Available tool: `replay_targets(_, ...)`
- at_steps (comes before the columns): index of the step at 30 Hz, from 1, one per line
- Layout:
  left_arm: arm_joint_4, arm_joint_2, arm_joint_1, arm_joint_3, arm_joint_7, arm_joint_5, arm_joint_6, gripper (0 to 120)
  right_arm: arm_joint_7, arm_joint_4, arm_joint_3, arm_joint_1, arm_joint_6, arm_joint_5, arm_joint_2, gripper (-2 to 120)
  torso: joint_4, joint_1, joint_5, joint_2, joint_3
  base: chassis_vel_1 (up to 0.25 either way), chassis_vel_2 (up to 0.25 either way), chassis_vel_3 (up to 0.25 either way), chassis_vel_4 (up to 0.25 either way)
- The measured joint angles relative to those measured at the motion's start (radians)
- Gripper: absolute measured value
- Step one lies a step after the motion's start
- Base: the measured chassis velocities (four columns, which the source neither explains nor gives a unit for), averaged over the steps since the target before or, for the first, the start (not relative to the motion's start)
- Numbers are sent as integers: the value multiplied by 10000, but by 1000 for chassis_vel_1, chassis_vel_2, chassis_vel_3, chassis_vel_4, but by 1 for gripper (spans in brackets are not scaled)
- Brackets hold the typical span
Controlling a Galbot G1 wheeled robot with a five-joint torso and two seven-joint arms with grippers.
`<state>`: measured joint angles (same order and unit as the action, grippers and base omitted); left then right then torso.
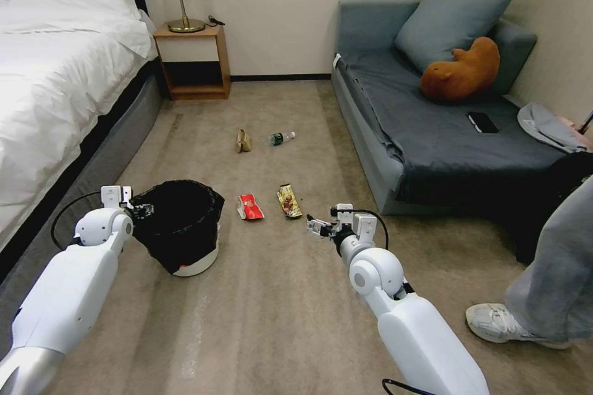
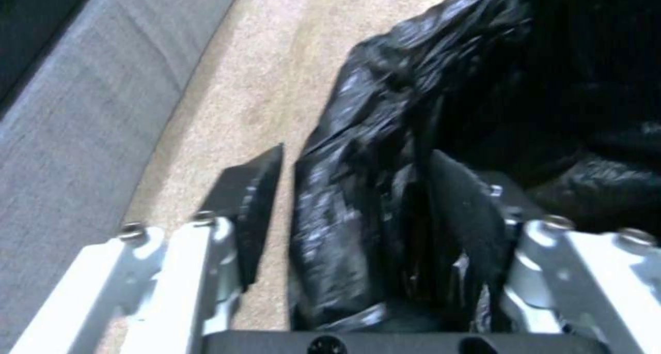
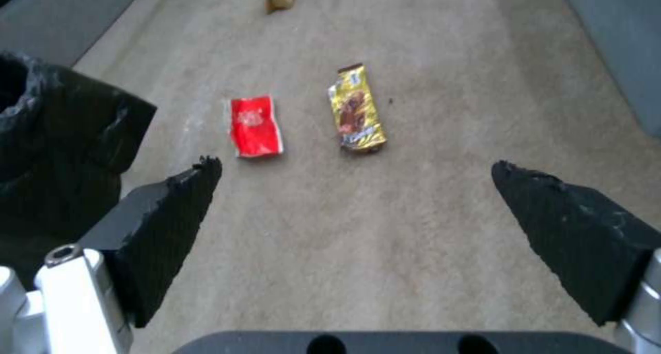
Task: Pick up the trash bin, then pick up the garbage on the floor and place it into the trash bin.
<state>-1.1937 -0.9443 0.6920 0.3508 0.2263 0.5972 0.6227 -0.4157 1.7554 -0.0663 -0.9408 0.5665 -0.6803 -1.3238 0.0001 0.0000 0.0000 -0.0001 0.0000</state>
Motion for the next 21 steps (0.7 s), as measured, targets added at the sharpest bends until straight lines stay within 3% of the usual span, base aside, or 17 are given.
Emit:
replay_targets(4,-5,51,121,90,-57,0,-13,49,-27,40,70,-2,69,-38,-17,100,0,0,0,0,0,0,0,0,0)
replay_targets(5,-20,86,233,167,-113,0,-40,39,-58,64,100,-18,108,-61,-32,100,0,0,0,1,0,0,0,0,0)
replay_targets(9,-64,145,482,345,-236,-4,-98,26,-80,128,152,-102,145,-89,-53,100,-1,0,0,1,0,0,0,0,0)
replay_targets(10,-94,173,589,417,-279,-8,-122,18,-92,168,176,-139,163,-96,-67,100,-1,0,-1,2,0,0,0,0,0)
replay_targets(13,-126,196,640,459,-309,-10,-129,16,-102,190,196,-161,171,-99,-76,100,1,0,-1,2,0,0,0,0,0)
replay_targets(14,-206,235,722,526,-339,-8,-139,8,-126,241,210,-195,179,-113,-105,100,-1,0,-2,2,0,0,0,0,0)
replay_targets(21,-371,294,836,648,-349,-6,-144,8,-172,400,203,-317,191,-177,-115,100,-1,0,-1,2,0,0,0,0,0)
